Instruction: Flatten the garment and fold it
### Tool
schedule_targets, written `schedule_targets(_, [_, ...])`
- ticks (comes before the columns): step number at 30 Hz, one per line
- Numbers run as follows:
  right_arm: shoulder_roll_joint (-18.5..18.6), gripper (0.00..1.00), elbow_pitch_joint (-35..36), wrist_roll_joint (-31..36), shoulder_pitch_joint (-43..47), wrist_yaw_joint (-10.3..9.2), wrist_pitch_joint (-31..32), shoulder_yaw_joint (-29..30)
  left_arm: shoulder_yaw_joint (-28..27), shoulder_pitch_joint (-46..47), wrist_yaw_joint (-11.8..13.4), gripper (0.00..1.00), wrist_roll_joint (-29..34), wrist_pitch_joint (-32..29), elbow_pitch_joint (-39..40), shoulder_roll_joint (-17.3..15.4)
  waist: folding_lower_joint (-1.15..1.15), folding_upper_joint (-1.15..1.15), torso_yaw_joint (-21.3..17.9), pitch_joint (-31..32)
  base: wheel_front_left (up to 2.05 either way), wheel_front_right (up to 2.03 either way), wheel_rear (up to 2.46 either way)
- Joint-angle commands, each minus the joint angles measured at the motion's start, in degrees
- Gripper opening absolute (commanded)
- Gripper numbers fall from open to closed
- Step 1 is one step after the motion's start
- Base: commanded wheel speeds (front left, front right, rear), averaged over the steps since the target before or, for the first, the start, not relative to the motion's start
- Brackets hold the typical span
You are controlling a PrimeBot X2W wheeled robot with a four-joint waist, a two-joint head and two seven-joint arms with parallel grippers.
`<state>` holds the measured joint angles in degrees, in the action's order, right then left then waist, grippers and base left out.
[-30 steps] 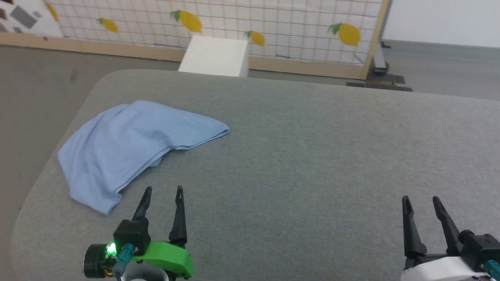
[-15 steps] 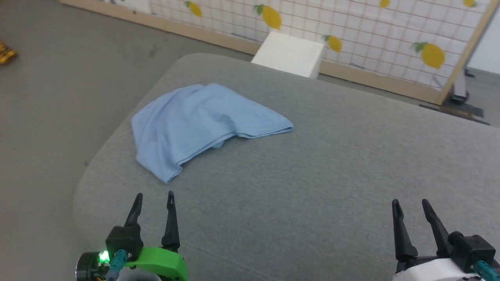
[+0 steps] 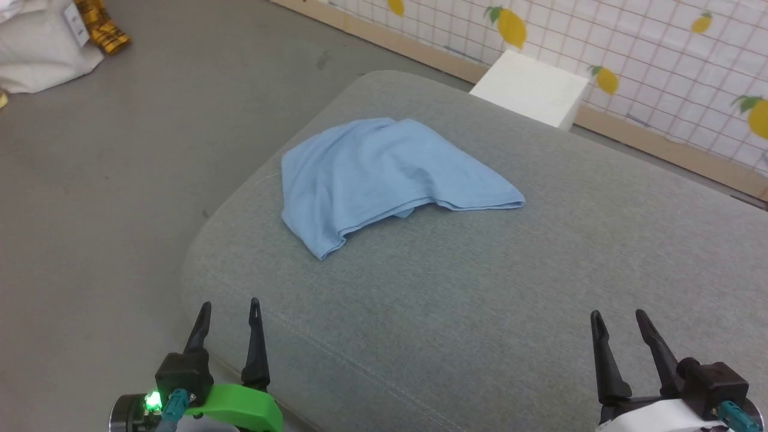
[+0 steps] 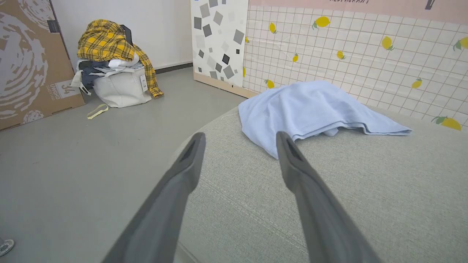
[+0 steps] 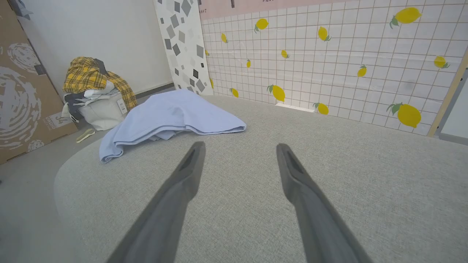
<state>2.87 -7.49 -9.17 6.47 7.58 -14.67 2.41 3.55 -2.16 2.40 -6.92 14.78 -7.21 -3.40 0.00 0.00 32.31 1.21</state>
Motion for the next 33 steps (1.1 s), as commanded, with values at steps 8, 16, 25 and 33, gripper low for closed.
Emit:
schedule_targets(8, [0.00, 1.00, -0.19, -0.41, -0.31, -0.09, -0.33, -0.44, -0.21, -1.00, 0.24, 1.00, -0.53, 0.22, 0.29, -0.05, 0.00, 0.00, 1.00, -0.43, 0.00, 0.00, 0.00])
schedule_targets(16, [0.00, 1.00, -0.31, -0.07, -0.89, -0.09, -0.33, -0.98, -0.29, 1.48, 0.05, 1.00, -1.37, 0.22, -0.26, 0.07, 0.00, 0.00, -0.22, -1.22, 0.00, 0.00, 0.00])
schedule_targets(25, [0.00, 1.00, 0.27, 2.46, -2.59, -0.09, -0.33, -1.51, 1.38, 17.42, -4.07, 1.00, -1.26, -1.06, -8.02, -2.42, 0.00, 0.00, -3.18, -4.48, 0.00, 0.00, 0.00])
schedule_targets(33, [0.00, 1.00, 2.28, 6.23, -4.83, -0.09, 1.13, -1.34, -0.94, 36.45, -7.71, 1.00, -8.00, -8.57, -24.99, -3.73, 0.00, 0.00, -9.19, -10.75, 0.00, 0.00, 0.00])
